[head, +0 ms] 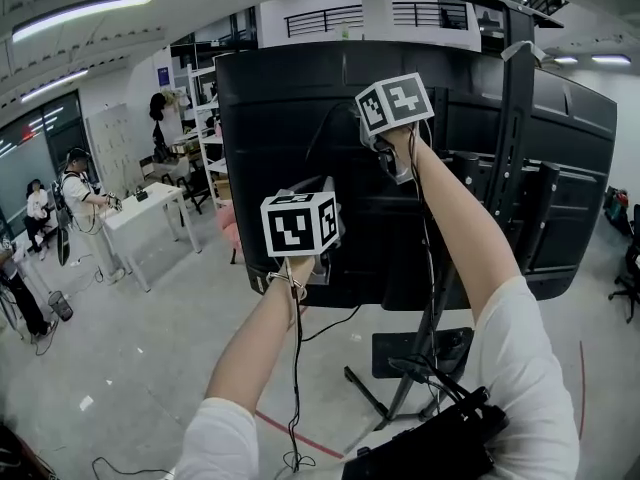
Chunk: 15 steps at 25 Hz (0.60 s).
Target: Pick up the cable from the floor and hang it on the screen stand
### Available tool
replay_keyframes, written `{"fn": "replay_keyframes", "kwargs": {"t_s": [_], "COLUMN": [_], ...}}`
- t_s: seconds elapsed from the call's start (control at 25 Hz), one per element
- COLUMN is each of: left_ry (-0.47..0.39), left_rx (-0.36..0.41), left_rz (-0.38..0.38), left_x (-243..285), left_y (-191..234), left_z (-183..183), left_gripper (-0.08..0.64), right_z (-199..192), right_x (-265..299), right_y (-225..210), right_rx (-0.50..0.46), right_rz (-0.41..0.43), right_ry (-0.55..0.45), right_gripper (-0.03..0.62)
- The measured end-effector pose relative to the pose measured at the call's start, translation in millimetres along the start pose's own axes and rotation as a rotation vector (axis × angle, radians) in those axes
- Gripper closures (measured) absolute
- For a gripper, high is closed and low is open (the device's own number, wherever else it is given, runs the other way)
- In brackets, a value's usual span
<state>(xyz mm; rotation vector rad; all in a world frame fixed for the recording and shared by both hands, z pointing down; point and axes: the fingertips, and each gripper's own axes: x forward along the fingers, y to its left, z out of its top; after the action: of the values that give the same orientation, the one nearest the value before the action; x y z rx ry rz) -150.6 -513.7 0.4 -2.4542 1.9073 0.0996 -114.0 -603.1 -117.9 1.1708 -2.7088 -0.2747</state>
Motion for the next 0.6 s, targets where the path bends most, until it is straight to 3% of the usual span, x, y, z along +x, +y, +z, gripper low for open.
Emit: {"fn": "replay_keyframes", "kwargs": {"t_s": [0.4, 0.6], "left_ry": [-0.022, -0.012], "left_rx": [-0.010, -0.015], "left_rz": [-0.115, -0.151], "left_x": [5.5, 7.3], "left_y": [-58.6, -81.0], "left_z": [-5.1, -17.1], "left_gripper": [0.558, 0.558], "right_z": [-12.4, -16.9], "right_x": [-57.2, -74.4], "right_y": [-36.4, -35.4], "right_rx": [-0.047, -0.040], "right_rz": [-0.045, 0.009], "right_ry": [-0.017, -0.049], "right_gripper": [0.568, 0.566]}}
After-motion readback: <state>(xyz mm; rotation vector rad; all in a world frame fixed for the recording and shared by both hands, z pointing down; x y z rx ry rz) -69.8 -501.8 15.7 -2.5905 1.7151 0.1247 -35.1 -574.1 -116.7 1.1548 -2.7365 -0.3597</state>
